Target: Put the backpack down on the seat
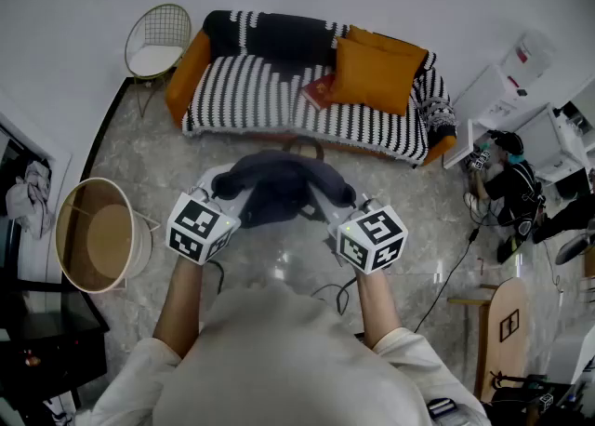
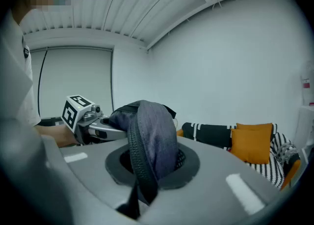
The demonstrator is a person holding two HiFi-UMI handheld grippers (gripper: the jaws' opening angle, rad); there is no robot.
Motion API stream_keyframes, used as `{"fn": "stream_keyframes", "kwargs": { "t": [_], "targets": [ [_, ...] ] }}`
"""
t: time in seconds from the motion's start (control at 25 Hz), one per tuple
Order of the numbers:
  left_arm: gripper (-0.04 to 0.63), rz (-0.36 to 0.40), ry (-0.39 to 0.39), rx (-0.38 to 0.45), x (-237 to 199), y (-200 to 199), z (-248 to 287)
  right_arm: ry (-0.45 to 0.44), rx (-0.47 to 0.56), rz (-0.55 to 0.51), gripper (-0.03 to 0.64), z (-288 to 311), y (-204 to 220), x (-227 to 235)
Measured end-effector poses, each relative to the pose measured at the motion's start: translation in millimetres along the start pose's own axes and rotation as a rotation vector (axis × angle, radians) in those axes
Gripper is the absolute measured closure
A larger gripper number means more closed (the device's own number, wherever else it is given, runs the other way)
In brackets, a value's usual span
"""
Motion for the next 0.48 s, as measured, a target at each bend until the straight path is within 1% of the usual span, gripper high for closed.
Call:
{"fn": "stream_keyframes", "kwargs": {
  "t": [0.12,0.24,0.48],
  "targets": [
    [0.551,-0.009,-0.012,0.008,-0.3,1.7,3.1,-0.007,0.0,-0.006,0.578,-0.2,1.9,1.3],
    [0.551,-0.028,-0.024,0.016,1.6,2.8,5.4,-0.014,0.009,0.01,0.578,-3.2,3.2,2.0],
    [0.551,-0.036,-0.038,0.023,3.9,3.4,10.4,-0.025,0.02,0.018,0.577,-4.3,5.9,8.5]
  ]
}}
Point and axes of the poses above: the fingertips, and each gripper's own axes: z forward along the fingers, x to its right, y out of its underside, the point moved 3 cm from there along -z, backward along the fingers, and after that the axes turned 13 degrees about -z, right-handed, at the moved point
